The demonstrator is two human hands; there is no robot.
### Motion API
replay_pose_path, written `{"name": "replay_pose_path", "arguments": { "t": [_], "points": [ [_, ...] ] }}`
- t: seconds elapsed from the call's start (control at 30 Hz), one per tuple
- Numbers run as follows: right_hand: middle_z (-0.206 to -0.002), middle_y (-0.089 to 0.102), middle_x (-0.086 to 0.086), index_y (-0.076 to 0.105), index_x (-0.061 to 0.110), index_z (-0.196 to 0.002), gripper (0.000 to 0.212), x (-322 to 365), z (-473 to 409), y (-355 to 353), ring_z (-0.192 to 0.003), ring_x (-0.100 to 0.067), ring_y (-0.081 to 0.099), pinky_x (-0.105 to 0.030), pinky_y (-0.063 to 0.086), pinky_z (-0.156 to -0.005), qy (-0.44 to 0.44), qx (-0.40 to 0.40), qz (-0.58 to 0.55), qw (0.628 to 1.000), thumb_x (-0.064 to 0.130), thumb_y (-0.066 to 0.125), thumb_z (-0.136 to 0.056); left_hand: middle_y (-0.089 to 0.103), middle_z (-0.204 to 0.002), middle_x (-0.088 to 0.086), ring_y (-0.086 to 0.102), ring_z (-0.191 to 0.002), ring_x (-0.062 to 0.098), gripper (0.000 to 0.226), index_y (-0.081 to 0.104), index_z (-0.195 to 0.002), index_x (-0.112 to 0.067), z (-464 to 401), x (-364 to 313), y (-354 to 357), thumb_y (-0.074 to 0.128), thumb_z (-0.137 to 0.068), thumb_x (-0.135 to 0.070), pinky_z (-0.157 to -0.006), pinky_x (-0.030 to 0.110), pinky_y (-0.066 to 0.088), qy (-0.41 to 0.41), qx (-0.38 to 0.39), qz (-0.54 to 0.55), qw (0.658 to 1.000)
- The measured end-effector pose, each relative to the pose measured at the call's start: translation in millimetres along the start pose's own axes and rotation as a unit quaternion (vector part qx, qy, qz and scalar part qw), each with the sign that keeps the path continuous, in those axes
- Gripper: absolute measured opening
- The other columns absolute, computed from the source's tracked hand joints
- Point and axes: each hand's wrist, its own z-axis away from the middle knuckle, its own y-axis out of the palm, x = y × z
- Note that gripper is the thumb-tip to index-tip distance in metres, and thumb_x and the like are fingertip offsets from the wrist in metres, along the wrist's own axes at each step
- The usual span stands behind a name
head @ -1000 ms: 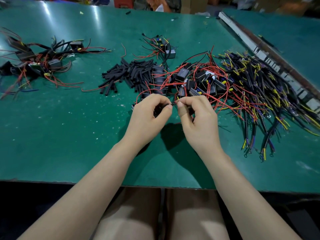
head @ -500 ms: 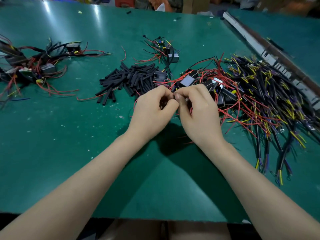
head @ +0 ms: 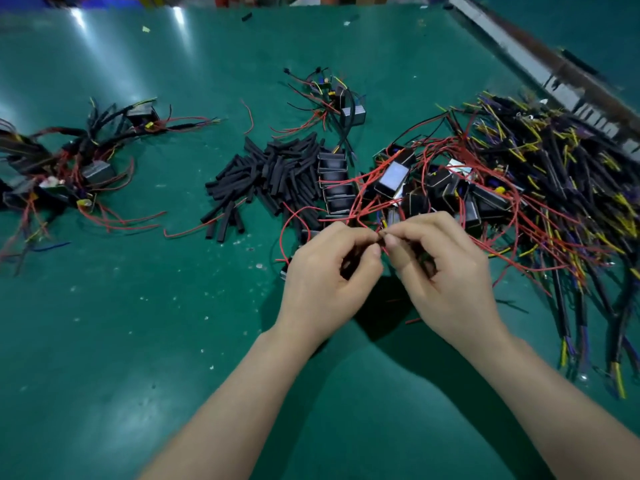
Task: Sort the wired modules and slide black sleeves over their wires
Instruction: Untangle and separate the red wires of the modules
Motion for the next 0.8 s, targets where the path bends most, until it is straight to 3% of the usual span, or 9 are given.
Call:
{"name": "replay_pose_path", "arguments": {
  "t": [0.17, 0.27, 0.37, 0.47, 0.6, 0.73, 0.8],
  "points": [
    [-0.093, 0.06, -0.008, 0.069, 0.0, -0.099, 0.011, -1, -3, 1, -0.084, -0.008, 0.054, -0.014, 0.042, -0.077, 0.002, 0.018, -0.013, 1.0, 0.004, 0.061, -0.091, 0.064, -0.08, 0.004, 0.057, -0.074, 0.016, 0.016, 0.069, -0.089, -0.005, 0, 0, 0, 0.058, -0.084, -0.014, -0.071, 0.025, 0.046, -0.001, -0.021, -0.007, 1.0],
    [-0.094, 0.059, -0.005, 0.069, 0.002, -0.1, 0.012, -2, -5, 3, -0.083, -0.006, 0.054, -0.013, 0.042, -0.075, 0.003, 0.02, -0.024, 1.0, 0.005, 0.062, -0.091, 0.059, -0.08, -0.008, 0.052, -0.074, 0.003, 0.015, 0.068, -0.088, -0.007, -2, 2, -2, 0.058, -0.085, -0.017, -0.072, 0.013, 0.04, 0.009, -0.03, -0.015, 0.999],
    [-0.095, 0.06, -0.004, 0.069, 0.002, -0.101, 0.012, -2, -7, 2, -0.084, -0.007, 0.056, -0.017, 0.045, -0.075, 0.0, 0.022, -0.041, 0.999, 0.005, 0.062, -0.092, 0.057, -0.08, -0.015, 0.05, -0.074, -0.005, 0.016, 0.068, -0.088, -0.011, -5, 2, -3, 0.057, -0.085, -0.022, -0.071, 0.01, 0.038, 0.004, -0.027, -0.016, 0.999],
    [-0.096, 0.062, -0.004, 0.07, 0.004, -0.1, 0.013, -2, -11, 1, -0.084, -0.008, 0.056, -0.023, 0.047, -0.074, 0.008, 0.041, -0.056, 0.998, 0.008, 0.061, -0.092, 0.058, -0.08, -0.013, 0.05, -0.073, -0.006, 0.017, 0.067, -0.088, -0.012, -4, -1, -5, 0.056, -0.086, -0.025, -0.071, 0.01, 0.038, 0.002, -0.036, -0.019, 0.999],
    [-0.095, 0.062, -0.004, 0.07, 0.004, -0.098, 0.012, -1, -12, -2, -0.084, -0.005, 0.053, -0.02, 0.044, -0.074, 0.002, 0.053, -0.071, 0.996, 0.009, 0.06, -0.093, 0.06, -0.078, 0.0, 0.051, -0.071, 0.004, 0.017, 0.067, -0.089, -0.008, -1, -6, -8, 0.057, -0.089, -0.022, -0.07, 0.014, 0.039, 0.023, -0.037, -0.059, 0.997],
    [-0.097, 0.061, -0.007, 0.068, 0.004, -0.099, 0.015, -3, -9, -7, -0.085, -0.014, 0.055, -0.039, 0.049, -0.07, 0.002, 0.067, -0.052, 0.996, 0.013, 0.058, -0.093, 0.06, -0.077, -0.001, 0.05, -0.07, 0.005, 0.012, 0.067, -0.086, -0.004, -1, -8, -1, 0.061, -0.086, -0.014, -0.068, 0.016, 0.04, 0.0, -0.038, -0.067, 0.997],
    [-0.098, 0.059, -0.007, 0.066, 0.004, -0.098, 0.015, -3, -9, -8, -0.084, -0.017, 0.055, -0.043, 0.049, -0.068, 0.006, 0.089, -0.042, 0.995, 0.015, 0.056, -0.093, 0.06, -0.075, -0.003, 0.05, -0.068, 0.003, 0.011, 0.067, -0.083, -0.004, 1, -8, 1, 0.061, -0.085, -0.014, -0.066, 0.016, 0.04, -0.018, -0.041, -0.054, 0.998]
  ]
}}
